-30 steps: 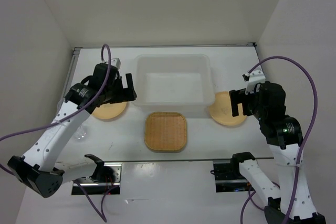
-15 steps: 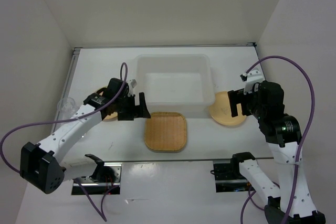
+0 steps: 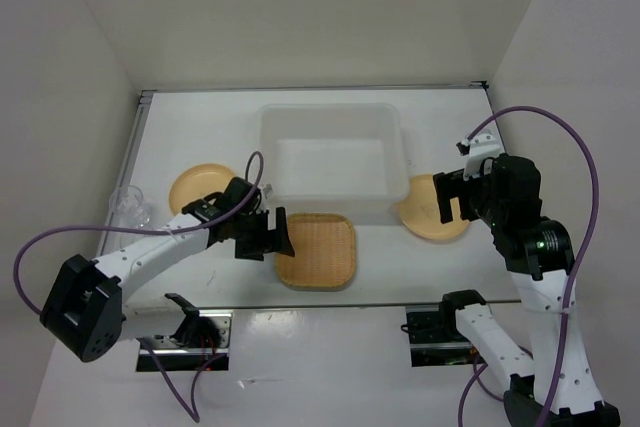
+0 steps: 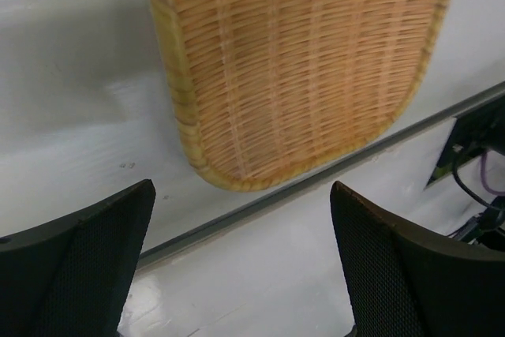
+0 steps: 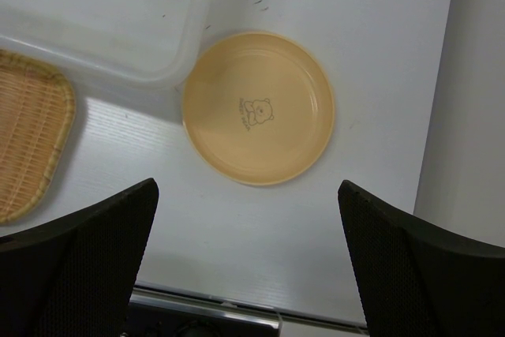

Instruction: Place the mixed dishes into the plastic bin

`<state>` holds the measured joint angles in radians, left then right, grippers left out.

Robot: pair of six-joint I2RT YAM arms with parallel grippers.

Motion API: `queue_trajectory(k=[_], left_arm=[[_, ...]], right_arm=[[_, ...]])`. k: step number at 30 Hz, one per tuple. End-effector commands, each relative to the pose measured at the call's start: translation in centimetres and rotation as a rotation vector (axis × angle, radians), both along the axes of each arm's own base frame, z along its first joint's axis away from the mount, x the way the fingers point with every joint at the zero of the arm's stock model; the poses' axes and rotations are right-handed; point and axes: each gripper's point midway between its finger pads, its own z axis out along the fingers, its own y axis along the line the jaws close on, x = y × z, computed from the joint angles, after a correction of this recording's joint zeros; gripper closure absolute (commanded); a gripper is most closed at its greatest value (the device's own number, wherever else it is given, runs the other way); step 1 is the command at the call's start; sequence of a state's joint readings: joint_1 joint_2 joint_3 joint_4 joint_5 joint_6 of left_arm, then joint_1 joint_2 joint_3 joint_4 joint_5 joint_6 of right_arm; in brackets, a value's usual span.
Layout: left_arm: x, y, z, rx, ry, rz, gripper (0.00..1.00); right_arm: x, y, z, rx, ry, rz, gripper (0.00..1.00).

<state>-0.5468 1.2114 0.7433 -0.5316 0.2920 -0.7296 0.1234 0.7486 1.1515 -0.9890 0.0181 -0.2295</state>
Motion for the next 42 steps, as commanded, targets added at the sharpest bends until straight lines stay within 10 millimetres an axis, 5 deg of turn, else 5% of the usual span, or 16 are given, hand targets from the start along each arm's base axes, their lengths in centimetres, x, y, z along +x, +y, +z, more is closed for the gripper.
queue_trajectory(k=[1, 3, 5, 8, 13, 19, 27, 34, 42], left_arm=[[0.1, -0.4, -1.9, 0.010, 0.006, 0.044, 0.03], [-0.2, -0.4, -2.8, 0.028, 0.027, 0.048, 0.04], [0.1, -0.1, -3.1, 0.050, 0.023, 0.060, 0.04], [-0.2, -0.1, -3.7, 0.055, 0.022, 0.063, 0.04], [-0.1, 0.4, -5.5, 0.095, 0.022, 0.081, 0.04], [0.4, 0.4, -4.8, 0.072, -0.026, 0.110, 0.05], [0.9, 0.5, -2.6, 0.014, -0.128, 0.126, 0.06], [1.0, 0.4, -2.0, -0.008, -0.147, 0.134, 0.07], [0.8, 0.2, -2.8, -0.004, -0.141, 0.125, 0.09]], right_arm=[[0.2, 0.2, 0.1, 0.003, -0.006, 0.015, 0.01], [-0.1, 1.3, 0.5, 0.010, 0.003, 0.100, 0.01], [-0.2, 2.5, 0.2, 0.014, 0.034, 0.194, 0.11], [0.0, 4.0, 0.2, 0.040, 0.072, 0.287, 0.56], [1.0, 3.0, -0.6, -0.045, 0.074, 0.270, 1.00], [-0.8, 1.4, -2.4, -0.432, 0.076, 0.581, 1.00], [-1.1, 5.2, -3.4, -0.606, -0.182, 0.990, 1.00], [-0.5, 5.8, -10.6, -0.670, -0.017, 1.231, 1.00], [-2.1, 12.9, -16.1, -0.584, 0.057, 1.455, 1.00]])
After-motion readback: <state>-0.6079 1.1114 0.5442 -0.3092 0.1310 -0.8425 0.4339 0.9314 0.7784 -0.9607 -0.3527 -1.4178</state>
